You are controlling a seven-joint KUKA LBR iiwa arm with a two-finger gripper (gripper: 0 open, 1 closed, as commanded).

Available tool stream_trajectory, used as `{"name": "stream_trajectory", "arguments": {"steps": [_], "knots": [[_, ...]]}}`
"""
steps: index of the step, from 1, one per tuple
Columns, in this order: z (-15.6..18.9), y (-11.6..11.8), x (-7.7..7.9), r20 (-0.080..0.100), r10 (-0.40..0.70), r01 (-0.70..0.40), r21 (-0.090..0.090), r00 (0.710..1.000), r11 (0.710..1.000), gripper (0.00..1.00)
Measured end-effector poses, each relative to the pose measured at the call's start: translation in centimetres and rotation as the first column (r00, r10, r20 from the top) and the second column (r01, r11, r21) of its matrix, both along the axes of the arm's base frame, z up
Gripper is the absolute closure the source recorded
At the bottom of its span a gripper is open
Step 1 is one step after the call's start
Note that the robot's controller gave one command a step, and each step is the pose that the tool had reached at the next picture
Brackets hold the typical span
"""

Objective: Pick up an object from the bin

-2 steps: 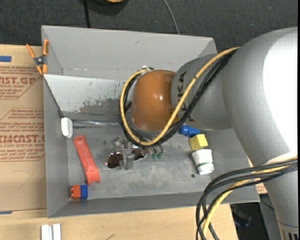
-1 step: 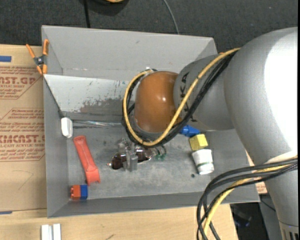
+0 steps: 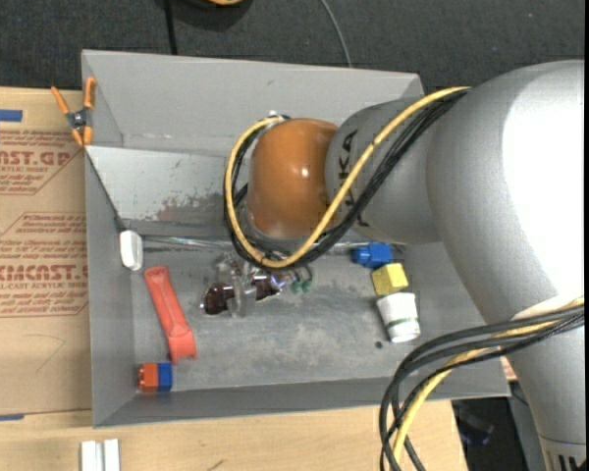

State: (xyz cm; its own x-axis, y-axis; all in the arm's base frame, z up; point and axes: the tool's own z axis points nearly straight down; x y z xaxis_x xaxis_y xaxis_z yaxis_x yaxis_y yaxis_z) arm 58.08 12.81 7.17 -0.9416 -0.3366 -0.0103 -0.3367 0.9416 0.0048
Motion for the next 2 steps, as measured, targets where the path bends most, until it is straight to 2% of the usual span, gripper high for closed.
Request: {"name": "stream_trajectory", "arguments": {"steps": [1,2], "knots": [[0.07,-2.08,0.13,0.005,0.005,-0.005,-0.001,1.0,1.0,1.0],[0.0,-2.87,-0.21,-0.001,0.013,-0.013,-0.002,1.0,1.0,1.0]]}}
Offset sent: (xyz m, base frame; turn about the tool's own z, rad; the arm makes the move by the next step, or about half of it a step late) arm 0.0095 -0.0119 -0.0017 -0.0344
